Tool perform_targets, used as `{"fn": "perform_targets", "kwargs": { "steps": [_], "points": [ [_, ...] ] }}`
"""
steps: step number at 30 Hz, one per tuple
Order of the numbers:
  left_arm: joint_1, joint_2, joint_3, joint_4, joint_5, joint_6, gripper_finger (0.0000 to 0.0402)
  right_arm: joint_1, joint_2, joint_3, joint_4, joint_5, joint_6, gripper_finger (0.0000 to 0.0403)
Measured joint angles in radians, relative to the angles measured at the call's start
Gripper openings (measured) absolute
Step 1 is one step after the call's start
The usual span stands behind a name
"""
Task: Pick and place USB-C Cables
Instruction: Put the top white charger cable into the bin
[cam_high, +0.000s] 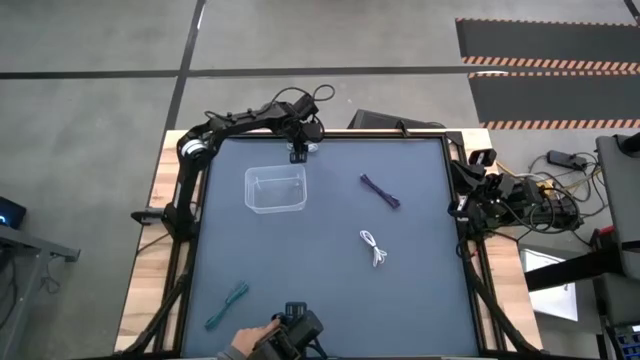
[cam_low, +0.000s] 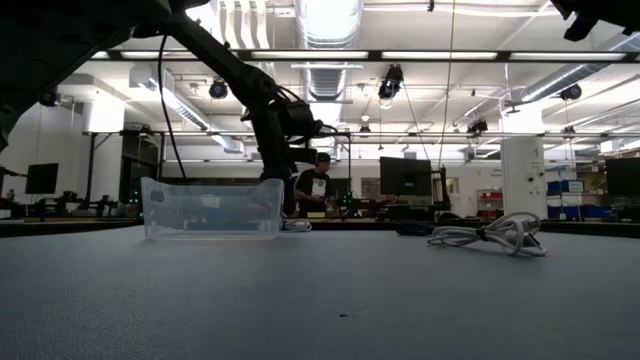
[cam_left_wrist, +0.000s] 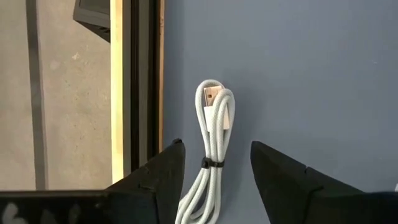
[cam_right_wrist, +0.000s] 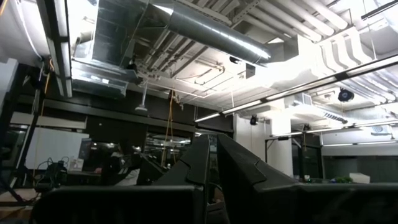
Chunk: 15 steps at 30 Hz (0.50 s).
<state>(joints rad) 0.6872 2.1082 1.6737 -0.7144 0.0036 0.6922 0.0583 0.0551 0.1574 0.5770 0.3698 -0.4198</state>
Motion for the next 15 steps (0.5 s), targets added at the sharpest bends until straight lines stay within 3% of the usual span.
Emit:
{"fn": "perform_targets", "kwargs": {
  "steps": [15],
  "points": [
    [0.001, -0.008, -0.062, 0.053, 0.011, -0.004, 0.0169, 0.000, 0.000, 0.000, 0.000, 0.000, 0.000, 0.0022]
  ]
}}
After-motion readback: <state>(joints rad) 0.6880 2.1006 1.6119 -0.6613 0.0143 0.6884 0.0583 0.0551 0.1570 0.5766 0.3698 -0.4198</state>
